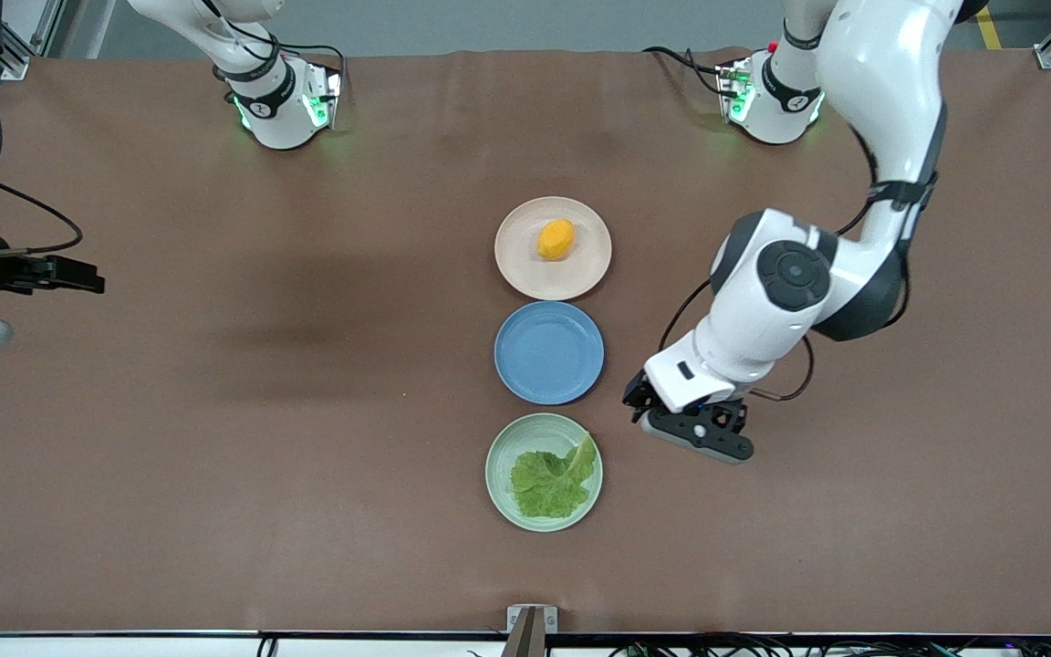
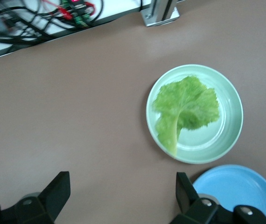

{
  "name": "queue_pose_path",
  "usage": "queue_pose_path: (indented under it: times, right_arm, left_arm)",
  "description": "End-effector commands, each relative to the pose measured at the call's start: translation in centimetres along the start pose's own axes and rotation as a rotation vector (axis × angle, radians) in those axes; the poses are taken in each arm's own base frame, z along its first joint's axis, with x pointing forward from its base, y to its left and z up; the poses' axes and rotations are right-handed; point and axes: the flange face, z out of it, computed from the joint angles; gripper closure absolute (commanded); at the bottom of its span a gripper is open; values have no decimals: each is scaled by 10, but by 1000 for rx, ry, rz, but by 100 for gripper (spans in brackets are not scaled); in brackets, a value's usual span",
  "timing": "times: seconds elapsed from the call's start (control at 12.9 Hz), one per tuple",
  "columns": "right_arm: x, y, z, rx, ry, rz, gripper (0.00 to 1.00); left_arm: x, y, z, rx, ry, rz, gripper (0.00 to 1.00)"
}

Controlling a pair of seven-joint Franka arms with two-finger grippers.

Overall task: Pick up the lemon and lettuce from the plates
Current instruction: 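Lower the left gripper onto the lettuce while the right gripper reaches the lemon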

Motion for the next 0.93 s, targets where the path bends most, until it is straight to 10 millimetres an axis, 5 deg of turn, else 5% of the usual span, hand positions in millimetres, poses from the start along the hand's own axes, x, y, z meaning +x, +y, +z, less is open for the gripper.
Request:
queue_pose_path:
  times: [0.0, 0.54, 0.86]
  right_arm:
    - [-2, -67, 16, 42, 15, 111, 0]
    - [-28, -227, 38, 79, 42, 382, 0]
    - [-61, -340, 101, 128, 115, 547, 0]
  left_arm:
    - [5, 14, 39, -19, 80, 73, 0]
    - [-22, 64, 144, -59, 170, 176, 11]
    - [-39, 73, 186, -30, 224, 227, 16]
